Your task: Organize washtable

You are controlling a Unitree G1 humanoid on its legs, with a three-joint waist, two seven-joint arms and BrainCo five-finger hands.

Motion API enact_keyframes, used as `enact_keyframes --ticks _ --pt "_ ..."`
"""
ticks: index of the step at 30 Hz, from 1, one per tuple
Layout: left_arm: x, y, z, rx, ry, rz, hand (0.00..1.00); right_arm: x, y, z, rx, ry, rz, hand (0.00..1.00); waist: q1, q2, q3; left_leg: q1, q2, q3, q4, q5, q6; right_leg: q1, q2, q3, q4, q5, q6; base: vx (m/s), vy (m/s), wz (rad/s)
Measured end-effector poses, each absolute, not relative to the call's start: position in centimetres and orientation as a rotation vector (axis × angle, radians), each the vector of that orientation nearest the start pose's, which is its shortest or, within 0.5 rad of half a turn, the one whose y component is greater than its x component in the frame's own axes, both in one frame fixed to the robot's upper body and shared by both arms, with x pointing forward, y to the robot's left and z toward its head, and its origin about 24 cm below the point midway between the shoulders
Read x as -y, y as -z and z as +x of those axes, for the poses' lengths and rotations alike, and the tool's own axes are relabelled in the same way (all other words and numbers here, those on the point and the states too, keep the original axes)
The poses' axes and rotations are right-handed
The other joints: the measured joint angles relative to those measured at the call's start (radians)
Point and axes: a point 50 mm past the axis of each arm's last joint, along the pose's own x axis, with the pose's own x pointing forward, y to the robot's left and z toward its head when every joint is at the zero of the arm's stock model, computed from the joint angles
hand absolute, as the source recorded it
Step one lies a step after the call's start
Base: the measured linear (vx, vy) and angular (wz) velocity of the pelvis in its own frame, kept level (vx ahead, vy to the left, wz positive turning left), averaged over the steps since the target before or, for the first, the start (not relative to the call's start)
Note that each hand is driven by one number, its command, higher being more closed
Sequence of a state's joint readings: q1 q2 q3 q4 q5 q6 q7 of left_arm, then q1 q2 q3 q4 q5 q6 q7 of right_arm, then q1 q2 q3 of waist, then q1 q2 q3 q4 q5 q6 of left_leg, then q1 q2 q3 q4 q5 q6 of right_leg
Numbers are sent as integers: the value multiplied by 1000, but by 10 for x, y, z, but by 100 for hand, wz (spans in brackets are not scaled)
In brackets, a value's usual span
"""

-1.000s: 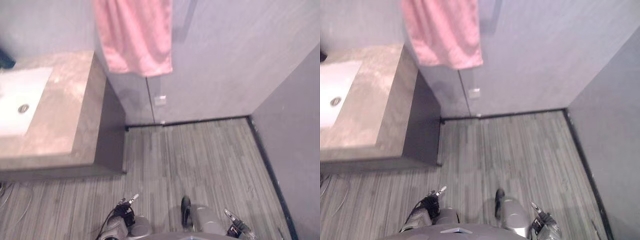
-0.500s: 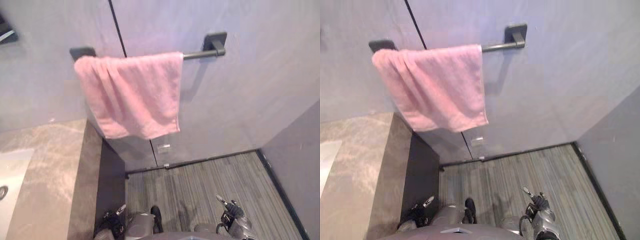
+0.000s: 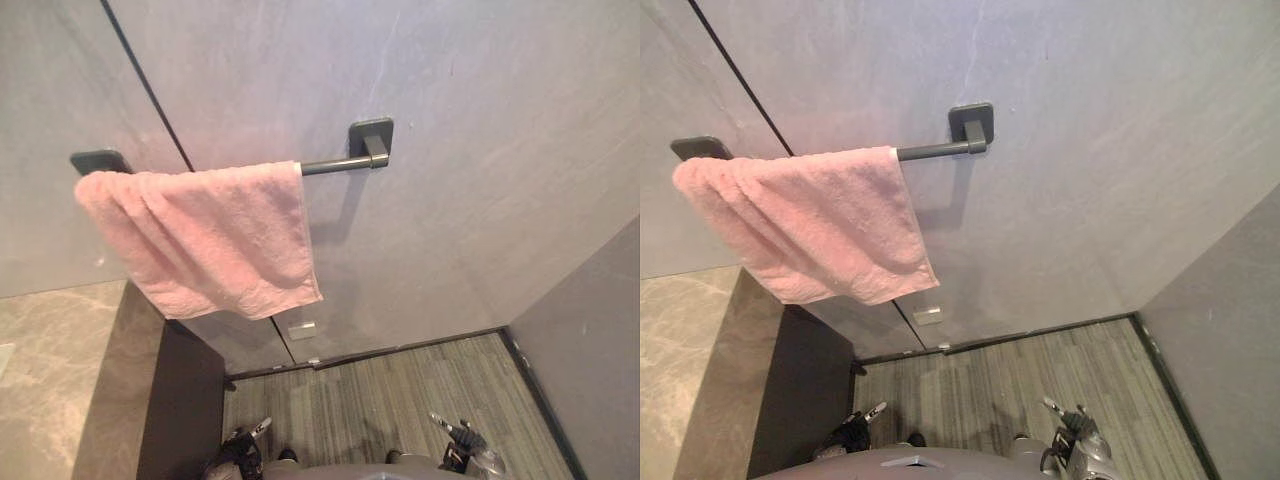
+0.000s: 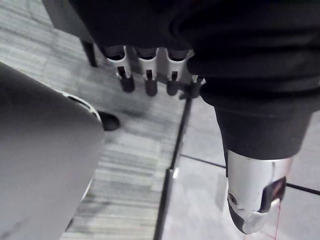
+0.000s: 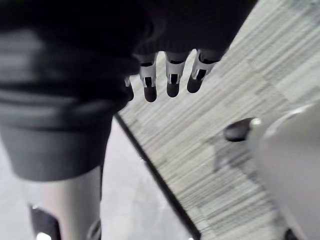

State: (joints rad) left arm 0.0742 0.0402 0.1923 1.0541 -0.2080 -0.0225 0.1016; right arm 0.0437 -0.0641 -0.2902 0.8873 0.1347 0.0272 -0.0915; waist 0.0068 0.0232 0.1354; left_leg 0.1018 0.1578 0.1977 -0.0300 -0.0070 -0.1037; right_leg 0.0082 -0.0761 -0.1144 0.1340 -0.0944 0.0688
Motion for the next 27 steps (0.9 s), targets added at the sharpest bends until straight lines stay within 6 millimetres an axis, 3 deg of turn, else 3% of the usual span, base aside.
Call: enact_keyframes --ticks 3,6,11,13,16,23,27 --pt "-194 157 103 -1035 -405 -172 0 223 104 168 -679 408 104 0 3 -10 0 -13 -3 7 0 -3 -7 -1 0 6 -26 18 4 79 17 -6" --pt "-192 149 112 -968 -384 -154 0 220 77 187 -516 378 83 0 2 -18 -3 -14 -16 9 0 -4 -7 12 -11 9 -56 31 12 84 62 -5" --pt "-180 117 148 -727 -287 -134 0 212 23 213 -229 320 64 0 2 -17 -4 -25 -41 9 1 -8 -1 20 -35 10 -99 57 28 19 56 0" --pt "-175 98 166 -605 -247 -137 0 202 0 225 -117 268 29 0 3 -17 -4 -26 -45 8 1 -8 -1 28 -38 11 -121 72 30 -17 11 -1" --pt "-170 81 177 -513 -221 -162 0 185 -27 241 10 179 -36 0 3 -14 -8 -29 -45 14 1 -8 0 21 -38 20 -128 81 31 -53 9 -8" --pt "-165 85 159 -541 -192 -203 0 163 -50 254 105 -25 -77 0 8 -14 -31 -59 -46 17 3 -7 3 6 -38 24 -160 109 32 -15 -2 -3" --pt "-160 76 159 -500 -160 -225 0 154 -64 265 150 -134 -61 0 30 -14 -31 -65 -45 14 3 -7 3 6 -38 22 -163 112 32 -3 -1 1"
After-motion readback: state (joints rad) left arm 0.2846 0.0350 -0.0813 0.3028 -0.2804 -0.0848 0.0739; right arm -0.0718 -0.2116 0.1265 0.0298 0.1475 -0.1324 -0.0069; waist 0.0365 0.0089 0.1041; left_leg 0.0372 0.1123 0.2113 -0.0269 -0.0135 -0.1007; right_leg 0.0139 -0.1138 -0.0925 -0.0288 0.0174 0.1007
